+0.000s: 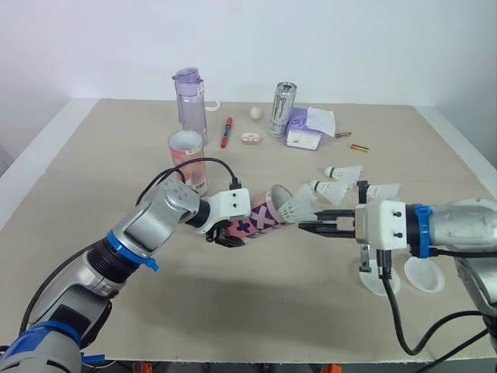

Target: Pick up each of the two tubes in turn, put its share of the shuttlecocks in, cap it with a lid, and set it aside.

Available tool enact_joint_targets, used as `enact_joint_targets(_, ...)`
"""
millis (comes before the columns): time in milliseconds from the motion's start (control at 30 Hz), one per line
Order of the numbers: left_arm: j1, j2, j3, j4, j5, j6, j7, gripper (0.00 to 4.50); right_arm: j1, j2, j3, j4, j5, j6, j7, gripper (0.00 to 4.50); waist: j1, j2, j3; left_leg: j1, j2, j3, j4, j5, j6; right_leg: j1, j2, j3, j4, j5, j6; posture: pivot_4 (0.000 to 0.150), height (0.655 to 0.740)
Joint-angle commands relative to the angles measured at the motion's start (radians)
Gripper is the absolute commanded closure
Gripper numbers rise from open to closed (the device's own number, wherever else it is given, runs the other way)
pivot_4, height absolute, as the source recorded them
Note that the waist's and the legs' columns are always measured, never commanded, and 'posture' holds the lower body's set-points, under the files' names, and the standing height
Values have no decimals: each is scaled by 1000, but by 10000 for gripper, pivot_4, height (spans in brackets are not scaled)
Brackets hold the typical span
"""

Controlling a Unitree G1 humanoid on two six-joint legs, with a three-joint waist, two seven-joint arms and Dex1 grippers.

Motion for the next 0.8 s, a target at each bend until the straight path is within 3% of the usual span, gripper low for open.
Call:
enact_joint_targets(33, 10, 8, -3, 9, 20, 12, 15, 15843, -28, 2, -17, 5, 6, 0, -8, 22652, 0, 0, 0, 0, 0, 0, 0, 0, 0, 0, 0, 0, 0, 0, 0, 1500, 7400)
enact_joint_targets(167, 11, 10, -4, 9, 20, 11, 14, 15843, -49, 11, -61, 21, 81, 80, -31, 3506, 0, 0, 0, 0, 0, 0, 1, 0, 0, 0, 0, 0, 0, 0, 0, 1500, 7400)
enact_joint_targets(200, 11, 11, -4, 10, 21, 10, 14, 15843, -62, 16, -79, 29, 118, 123, -47, 1288, 0, 0, 0, 0, 0, 0, 1, 0, 0, 0, 0, 0, 0, 0, 0, 1500, 7400)
enact_joint_targets(433, 5, 8, -17, 11, 27, -5, 9, 15843, -254, -18, -93, 189, 265, 393, -46, 1288, 0, 0, 0, -1, 1, 0, 1, 0, 0, 0, 0, 0, 0, 1, 0, 1500, 7400)
enact_joint_targets(567, 0, 3, -21, 9, 28, -3, 6, 15843, -371, -13, 6, 185, 256, 464, -2, 18334, 0, 1, 0, 0, 1, 0, 1, 1, 1, -1, 0, 0, 0, 1, -1, 1500, 7400)
enact_joint_targets(667, -3, 0, -22, 17, 32, -9, 5, 15843, -422, -1, 78, 166, 244, 487, 34, 35522, 2, 0, 0, -1, 1, 0, 1, 1, 1, -1, 0, -1, 0, 0, -1, 1500, 7400)
enact_joint_targets(733, -4, 1, -21, 18, 33, -11, 2, 15843, -462, 12, 139, 160, 220, 489, 59, 43332, 1, 1, 0, -1, 0, 1, 1, 1, 1, -1, -1, 1, 0, 1, 0, 1500, 7400)
enact_joint_targets(800, -8, -1, -21, 26, 34, -15, 0, 15843, -491, 26, 181, 172, 190, 479, 75, 44270, 1, 1, 0, -2, 0, 1, 1, 1, 1, -1, -1, 0, 0, 1, 0, 1500, 7400)
